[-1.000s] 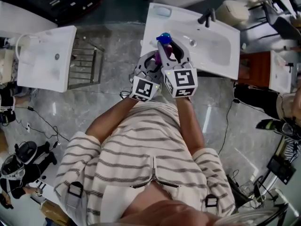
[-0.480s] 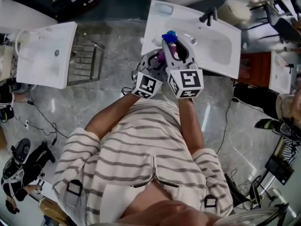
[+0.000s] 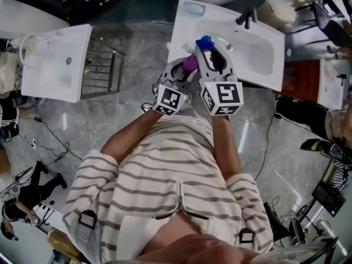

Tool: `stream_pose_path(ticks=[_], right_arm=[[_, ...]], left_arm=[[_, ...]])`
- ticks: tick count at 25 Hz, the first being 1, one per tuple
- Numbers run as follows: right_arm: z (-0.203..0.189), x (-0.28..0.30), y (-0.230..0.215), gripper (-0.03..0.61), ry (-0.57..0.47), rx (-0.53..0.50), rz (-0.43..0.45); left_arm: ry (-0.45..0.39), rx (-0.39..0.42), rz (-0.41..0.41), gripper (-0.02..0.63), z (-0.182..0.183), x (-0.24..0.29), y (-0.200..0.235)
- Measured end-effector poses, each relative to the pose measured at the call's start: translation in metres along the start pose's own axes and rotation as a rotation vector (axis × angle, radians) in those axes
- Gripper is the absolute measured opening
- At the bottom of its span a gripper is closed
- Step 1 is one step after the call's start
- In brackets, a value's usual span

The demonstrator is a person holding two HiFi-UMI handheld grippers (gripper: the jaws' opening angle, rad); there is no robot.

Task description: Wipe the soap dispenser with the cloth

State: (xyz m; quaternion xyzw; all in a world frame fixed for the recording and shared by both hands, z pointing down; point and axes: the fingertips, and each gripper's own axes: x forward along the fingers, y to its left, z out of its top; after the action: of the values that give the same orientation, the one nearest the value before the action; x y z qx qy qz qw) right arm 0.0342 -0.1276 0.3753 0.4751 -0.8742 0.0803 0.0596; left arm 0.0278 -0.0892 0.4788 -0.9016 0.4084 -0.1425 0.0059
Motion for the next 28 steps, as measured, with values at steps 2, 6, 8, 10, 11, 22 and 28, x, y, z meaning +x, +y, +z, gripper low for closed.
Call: stream_pose_path(ticks=[2,6,8,10,11,22,28], right_arm=[[0.000,0.001,0.000,0.132,0.000,0.000,-0.001],[0.000,0.001,-0.001,0.130,0.000,0.001,0.000],[0.000,0.001,-0.001,0.130,-0.001,0.004,0.001],[0.000,0.003,0.000,0.132,-0.002,0.005,0.001],[-0.001,0.003,0.001,0.130,-0.001,0.004,0.002],[-0.002,0.000,-0.003,0.132,0.005,0.004,0.001],[-0.002,0.001,-0.005,0.132,0.010,-0.006,0.004]], left_arm=[[-0.002,-0.005,0.005,0.130,0.000,-0.002,0.002],[0.000,-0.012,0.019,0.130,-0.001,-0.006,0.007],[0.002,-0.015,0.024,0.130,-0.002,-0.008,0.009],[0.004,-0.015,0.029,0.131,-0.002,-0.010,0.013],[0.003,-0.015,0.032,0.131,-0.002,-0.012,0.014],[-0.037,-0.036,0.048,0.132,0.017,-0.023,0.022],[-0.069,-0.045,0.045,0.132,0.029,-0.028,0.028]])
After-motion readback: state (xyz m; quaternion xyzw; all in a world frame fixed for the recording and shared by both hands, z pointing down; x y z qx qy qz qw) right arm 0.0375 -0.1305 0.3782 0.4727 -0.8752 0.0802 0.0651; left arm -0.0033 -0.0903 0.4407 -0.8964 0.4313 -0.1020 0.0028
